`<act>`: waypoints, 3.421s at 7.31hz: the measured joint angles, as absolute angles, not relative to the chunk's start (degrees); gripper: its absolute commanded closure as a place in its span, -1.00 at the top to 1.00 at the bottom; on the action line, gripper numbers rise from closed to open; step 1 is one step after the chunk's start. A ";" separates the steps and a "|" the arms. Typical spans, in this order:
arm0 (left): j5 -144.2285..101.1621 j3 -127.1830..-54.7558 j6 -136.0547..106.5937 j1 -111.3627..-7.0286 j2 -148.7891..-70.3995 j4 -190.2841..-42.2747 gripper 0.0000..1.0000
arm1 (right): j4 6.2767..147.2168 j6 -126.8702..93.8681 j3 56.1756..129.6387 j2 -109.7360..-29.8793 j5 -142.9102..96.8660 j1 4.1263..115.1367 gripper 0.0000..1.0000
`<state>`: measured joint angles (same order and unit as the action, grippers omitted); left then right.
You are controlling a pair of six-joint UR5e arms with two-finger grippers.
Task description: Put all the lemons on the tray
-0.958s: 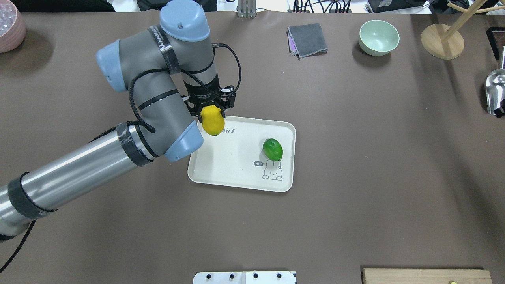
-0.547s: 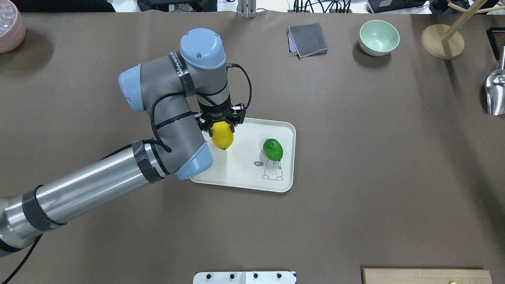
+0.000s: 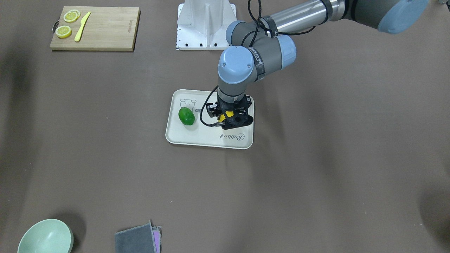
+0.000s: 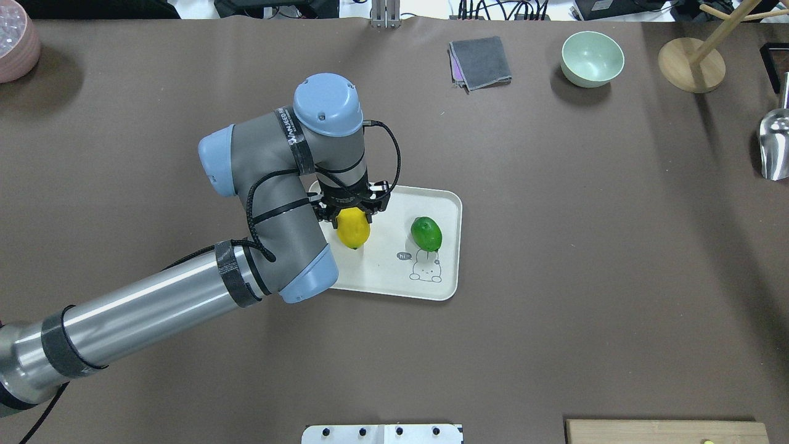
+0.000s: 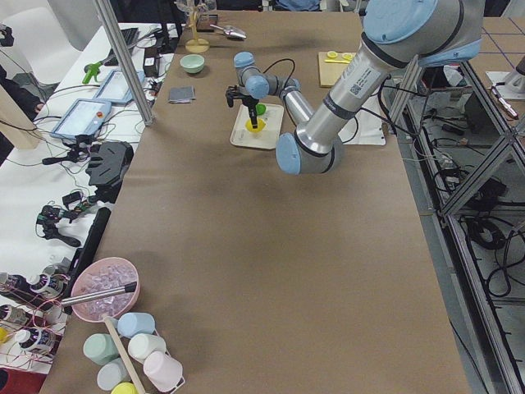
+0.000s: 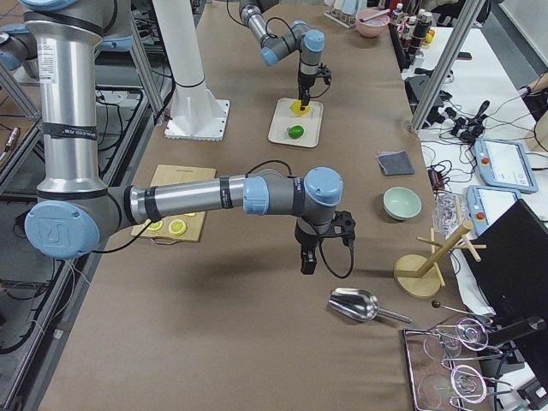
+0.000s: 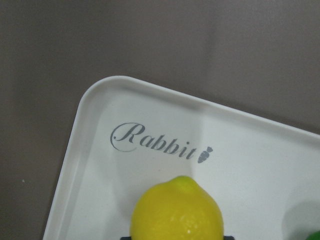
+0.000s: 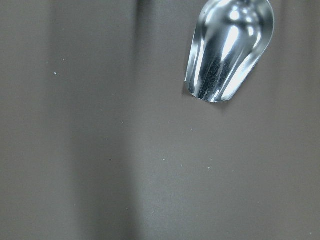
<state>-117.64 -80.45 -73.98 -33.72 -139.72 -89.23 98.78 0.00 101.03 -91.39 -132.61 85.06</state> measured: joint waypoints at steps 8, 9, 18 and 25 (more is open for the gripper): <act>-127.48 -95.49 -61.67 -46.00 -124.35 -85.21 0.97 | 98.79 -0.01 101.00 -91.83 -132.80 86.17 1.00; -127.96 -99.02 -55.13 -48.76 -120.50 -81.83 0.97 | 98.79 0.02 101.06 -92.07 -132.82 86.31 1.00; -130.89 -104.42 -7.24 -74.06 -86.45 -83.18 0.97 | 98.72 -0.03 99.86 -92.18 -132.49 86.58 1.00; -132.82 -104.21 8.34 -92.35 -75.04 -83.07 0.97 | 98.76 -0.03 100.38 -92.83 -133.18 86.59 1.00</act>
<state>-132.82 -104.21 8.34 -92.35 -75.04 -83.07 98.76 -0.03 100.38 -92.83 -133.18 86.59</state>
